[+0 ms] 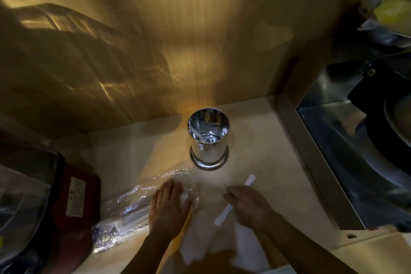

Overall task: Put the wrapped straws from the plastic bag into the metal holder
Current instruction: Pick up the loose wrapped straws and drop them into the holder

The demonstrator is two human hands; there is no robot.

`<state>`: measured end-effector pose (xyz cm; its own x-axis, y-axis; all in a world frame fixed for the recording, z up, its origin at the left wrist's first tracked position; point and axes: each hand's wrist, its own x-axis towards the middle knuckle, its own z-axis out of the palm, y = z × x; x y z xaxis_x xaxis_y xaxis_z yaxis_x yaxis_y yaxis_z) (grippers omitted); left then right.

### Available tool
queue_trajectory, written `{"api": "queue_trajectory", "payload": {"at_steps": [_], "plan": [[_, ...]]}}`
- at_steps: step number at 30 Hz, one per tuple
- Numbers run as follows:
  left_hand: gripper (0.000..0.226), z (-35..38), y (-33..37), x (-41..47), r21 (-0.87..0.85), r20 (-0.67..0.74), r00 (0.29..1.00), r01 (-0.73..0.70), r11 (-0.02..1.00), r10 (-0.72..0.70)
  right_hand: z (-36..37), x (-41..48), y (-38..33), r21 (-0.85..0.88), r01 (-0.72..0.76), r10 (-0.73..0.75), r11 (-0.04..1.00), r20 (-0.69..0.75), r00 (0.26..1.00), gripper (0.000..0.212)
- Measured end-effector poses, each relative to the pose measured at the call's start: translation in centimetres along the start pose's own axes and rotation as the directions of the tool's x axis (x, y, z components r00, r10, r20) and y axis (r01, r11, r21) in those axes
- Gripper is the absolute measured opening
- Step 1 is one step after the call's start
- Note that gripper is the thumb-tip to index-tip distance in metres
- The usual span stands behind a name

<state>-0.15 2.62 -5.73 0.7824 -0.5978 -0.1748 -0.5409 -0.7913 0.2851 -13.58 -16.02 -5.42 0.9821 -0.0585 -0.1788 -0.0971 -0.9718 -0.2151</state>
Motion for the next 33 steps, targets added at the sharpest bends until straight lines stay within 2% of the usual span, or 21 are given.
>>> {"api": "queue_trajectory", "payload": {"at_steps": [2,4,6,8,12,14,16,20,22,25,27,28,30,33], "plan": [[0.089,0.5,-0.1,-0.1,0.016,-0.003,1.0,0.004,1.0,-0.004,0.1,0.2,-0.1,-0.055,-0.006,0.008,0.998,0.04,0.999,0.041],[0.081,0.8,-0.2,-0.1,0.037,0.023,1.0,0.012,0.999,-0.013,0.1,0.5,-0.2,-0.125,-0.062,0.07,0.99,0.059,0.996,0.037],[0.07,1.2,-0.3,-0.1,0.054,0.038,0.999,0.014,0.998,-0.016,0.0,0.9,-0.1,-0.083,-0.105,0.113,0.991,0.102,0.988,0.032],[0.065,1.4,-0.4,-0.1,0.058,0.033,0.999,0.006,0.998,-0.007,0.1,1.0,0.0,-0.058,-0.131,0.138,0.99,0.161,0.977,0.037],[0.075,1.5,-0.3,-0.3,0.088,0.031,0.999,-0.027,0.996,0.024,-1.7,1.2,-0.5,0.078,-0.157,0.143,0.985,0.159,0.977,0.037],[0.082,1.6,-0.2,-0.3,0.08,0.015,0.999,-0.039,0.996,0.038,-3.7,1.5,-1.0,0.229,-0.139,0.123,0.964,0.081,0.989,0.027],[0.079,1.8,-0.4,-0.3,0.07,0.004,0.999,-0.044,0.997,0.044,-6.3,1.8,-1.9,0.358,-0.118,0.144,0.926,-0.048,0.988,0.012],[0.069,2.0,-0.4,-0.4,0.087,0.006,0.999,-0.039,0.995,0.038,-11.8,2.5,-3.5,0.536,-0.021,0.203,0.844,-0.283,0.938,0.009],[0.069,1.9,-0.3,-0.4,0.072,-0.017,0.999,-0.034,0.997,0.036,-14.2,2.9,-3.8,0.58,0.066,0.238,0.812,-0.432,0.87,0.008],[0.069,2.4,-0.6,-0.3,0.097,0.016,0.999,-0.04,0.995,0.038,-17.0,3.6,-3.8,0.643,0.141,0.366,0.753,-0.586,0.723,0.013],[0.069,2.7,-0.7,-0.1,0.096,0.015,0.999,-0.037,0.995,0.036,-18.1,4.3,-3.4,0.667,0.189,0.412,0.721,-0.631,0.657,0.009],[0.069,2.7,-0.8,-0.2,0.094,0.02,0.999,-0.033,0.995,0.031,-18.3,4.8,-3.2,0.665,0.187,0.415,0.723,-0.634,0.652,0.005],[0.069,2.8,-0.7,-0.2,0.09,0.023,0.999,-0.037,0.995,0.035,-18.1,5.7,-2.5,0.662,0.1,0.435,0.742,-0.59,0.68,0.002],[0.069,2.9,-0.8,-0.1,0.092,0.0,0.999,-0.034,0.995,0.034,-16.4,7.0,-1.4,0.569,-0.096,0.44,0.817,-0.507,0.741,0.01]]}}
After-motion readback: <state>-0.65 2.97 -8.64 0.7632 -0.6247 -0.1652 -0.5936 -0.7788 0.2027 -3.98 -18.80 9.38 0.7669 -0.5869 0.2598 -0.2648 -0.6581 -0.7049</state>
